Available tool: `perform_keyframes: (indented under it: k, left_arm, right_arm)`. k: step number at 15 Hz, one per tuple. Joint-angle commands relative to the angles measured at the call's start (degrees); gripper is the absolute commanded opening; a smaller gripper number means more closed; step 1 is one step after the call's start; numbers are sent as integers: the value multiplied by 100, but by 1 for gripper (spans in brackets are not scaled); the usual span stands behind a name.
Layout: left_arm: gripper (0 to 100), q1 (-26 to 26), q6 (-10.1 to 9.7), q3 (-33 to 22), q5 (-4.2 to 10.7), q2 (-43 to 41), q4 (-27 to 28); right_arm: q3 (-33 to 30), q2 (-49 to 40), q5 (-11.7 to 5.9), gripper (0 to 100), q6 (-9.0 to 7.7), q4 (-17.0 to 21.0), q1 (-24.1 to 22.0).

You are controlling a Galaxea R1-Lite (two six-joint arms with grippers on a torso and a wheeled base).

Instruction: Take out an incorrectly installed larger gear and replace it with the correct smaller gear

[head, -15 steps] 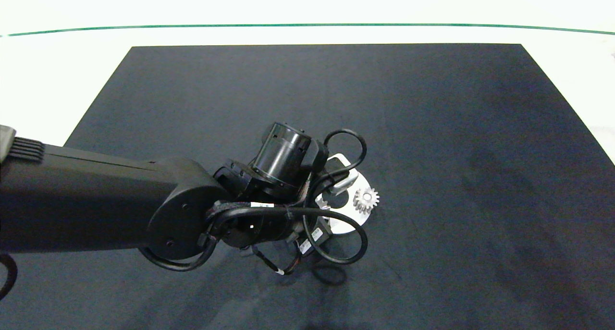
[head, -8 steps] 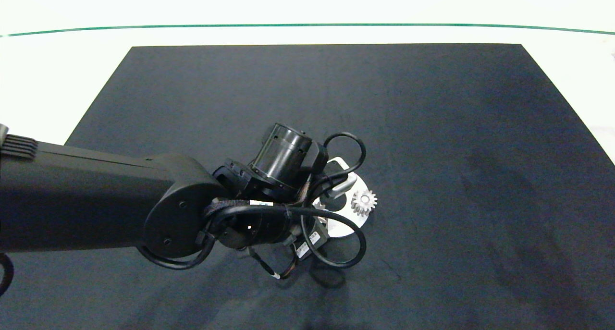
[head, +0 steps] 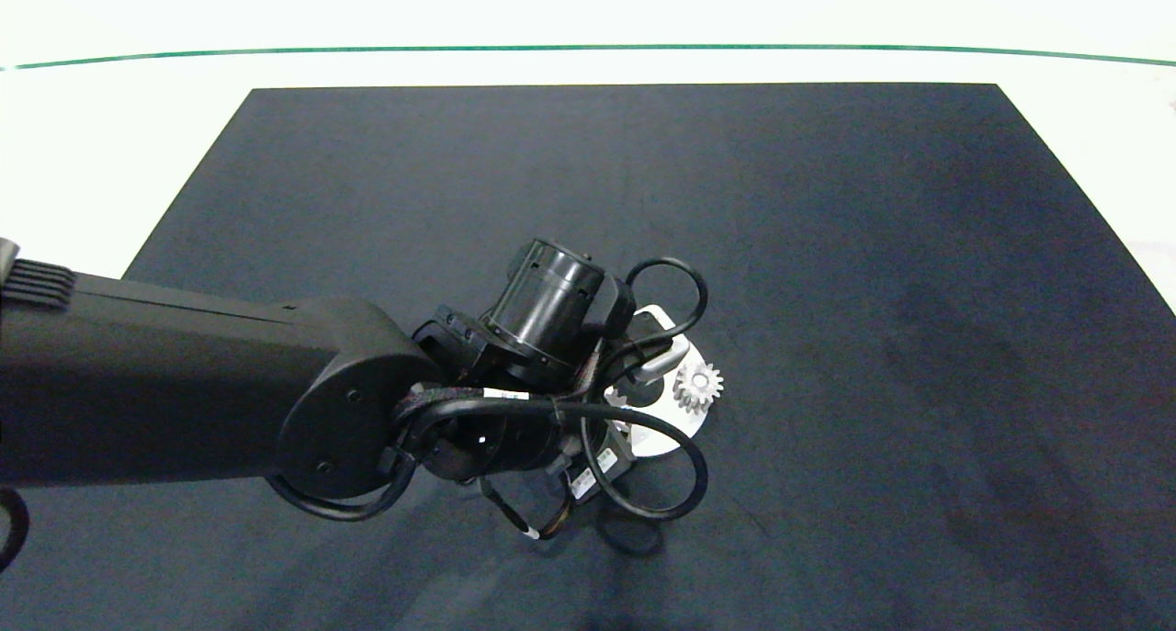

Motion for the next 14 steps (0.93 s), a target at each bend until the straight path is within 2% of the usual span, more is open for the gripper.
perform_keyframes:
  k: [1,6,11,14]
  left_arm:
    - [28,-87,-103,-44,6,-65,-23]
    - [28,-113,-129,-202,6,-171,30]
    - [28,-148,-121,-361,6,-584,584]
    - [28,37,-121,-299,6,-935,830]
  right_arm:
    - [9,-9,5,100,-24,14,10]
    - [0,0,5,100,-77,14,10]
    - [0,27,5,100,-77,6,1]
    - [0,0,5,100,-77,6,1]
